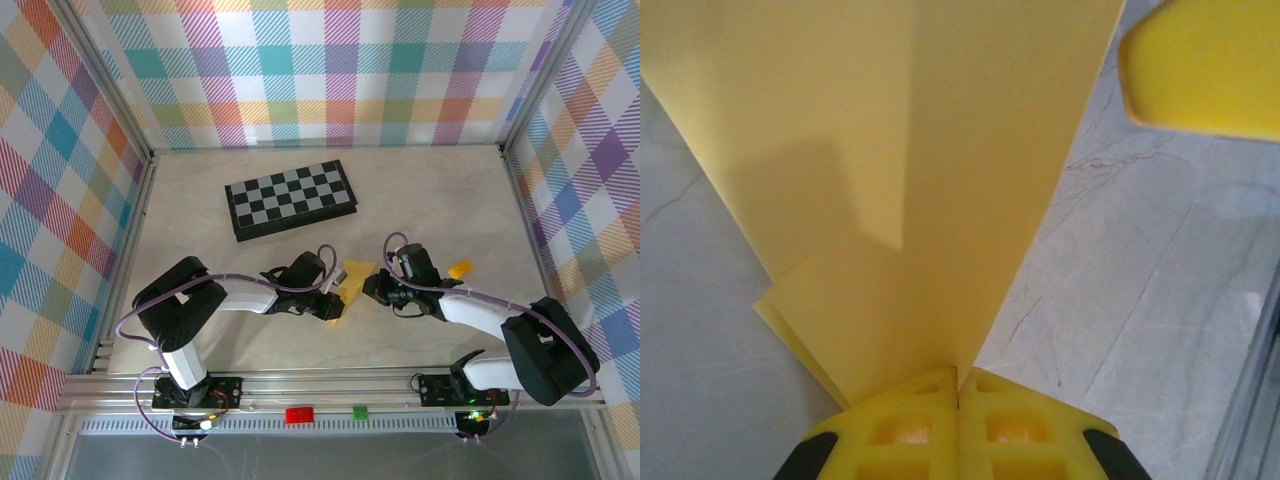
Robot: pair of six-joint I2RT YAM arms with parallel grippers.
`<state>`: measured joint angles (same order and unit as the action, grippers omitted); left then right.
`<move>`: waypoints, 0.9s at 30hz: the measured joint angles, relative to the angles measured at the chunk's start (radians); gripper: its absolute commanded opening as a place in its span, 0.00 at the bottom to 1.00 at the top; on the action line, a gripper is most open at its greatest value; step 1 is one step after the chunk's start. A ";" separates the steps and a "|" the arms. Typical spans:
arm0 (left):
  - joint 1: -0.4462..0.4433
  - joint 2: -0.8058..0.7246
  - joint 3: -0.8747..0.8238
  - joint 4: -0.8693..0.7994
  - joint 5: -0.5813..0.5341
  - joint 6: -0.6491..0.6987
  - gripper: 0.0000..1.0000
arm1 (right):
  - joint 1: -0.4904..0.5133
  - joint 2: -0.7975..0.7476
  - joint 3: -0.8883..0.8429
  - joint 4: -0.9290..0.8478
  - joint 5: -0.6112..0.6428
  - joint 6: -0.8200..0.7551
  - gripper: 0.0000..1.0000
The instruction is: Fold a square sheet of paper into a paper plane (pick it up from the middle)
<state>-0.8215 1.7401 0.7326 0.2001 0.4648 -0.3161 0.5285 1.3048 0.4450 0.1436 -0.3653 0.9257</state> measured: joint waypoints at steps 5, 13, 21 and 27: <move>0.028 0.002 -0.038 0.068 0.054 -0.050 0.00 | 0.000 0.021 -0.004 0.055 -0.037 -0.003 0.10; 0.051 0.006 -0.089 0.178 0.100 -0.125 0.00 | 0.000 0.130 0.005 0.113 -0.085 -0.009 0.09; 0.055 0.005 -0.124 0.253 0.101 -0.164 0.00 | 0.000 0.210 0.071 0.166 -0.105 -0.023 0.09; 0.055 0.006 -0.134 0.276 0.100 -0.174 0.00 | 0.000 0.272 0.106 0.180 -0.118 -0.023 0.09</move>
<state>-0.7666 1.7458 0.5987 0.4763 0.5644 -0.4904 0.5285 1.5764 0.5507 0.3241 -0.4831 0.9024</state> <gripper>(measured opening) 0.049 0.091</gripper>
